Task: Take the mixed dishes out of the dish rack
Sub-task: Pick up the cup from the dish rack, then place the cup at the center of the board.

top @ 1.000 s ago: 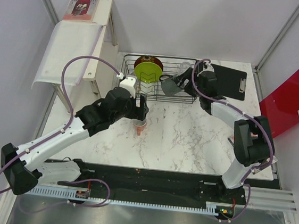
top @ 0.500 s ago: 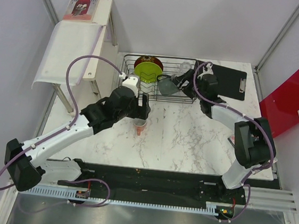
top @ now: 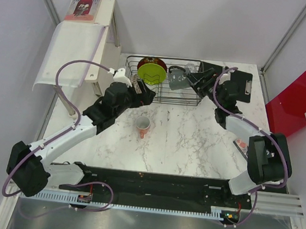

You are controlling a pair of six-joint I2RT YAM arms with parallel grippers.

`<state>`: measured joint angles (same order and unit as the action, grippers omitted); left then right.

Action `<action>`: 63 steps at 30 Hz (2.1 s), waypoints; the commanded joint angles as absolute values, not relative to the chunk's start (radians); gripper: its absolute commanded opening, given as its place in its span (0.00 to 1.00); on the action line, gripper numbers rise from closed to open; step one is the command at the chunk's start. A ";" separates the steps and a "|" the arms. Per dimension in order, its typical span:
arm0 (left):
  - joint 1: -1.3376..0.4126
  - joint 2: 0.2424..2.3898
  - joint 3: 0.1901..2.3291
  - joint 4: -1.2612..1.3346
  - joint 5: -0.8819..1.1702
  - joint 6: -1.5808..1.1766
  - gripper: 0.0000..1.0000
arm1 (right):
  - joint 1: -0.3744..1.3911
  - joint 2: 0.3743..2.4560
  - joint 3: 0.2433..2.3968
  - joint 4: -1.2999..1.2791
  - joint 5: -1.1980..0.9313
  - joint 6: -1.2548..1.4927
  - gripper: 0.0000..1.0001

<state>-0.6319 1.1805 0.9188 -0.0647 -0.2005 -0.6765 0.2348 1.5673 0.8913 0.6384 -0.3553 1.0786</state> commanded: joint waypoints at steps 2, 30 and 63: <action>-0.588 1.229 0.943 0.182 -0.046 -0.753 1.00 | 0.222 1.563 0.853 0.986 -0.436 1.271 0.00; -0.557 1.540 0.945 0.864 0.344 -0.824 0.75 | 0.258 1.707 0.785 1.334 -0.489 1.440 0.00; -0.637 1.411 1.388 -0.288 0.100 -0.396 0.02 | 0.403 1.106 0.907 -0.030 0.387 0.606 0.98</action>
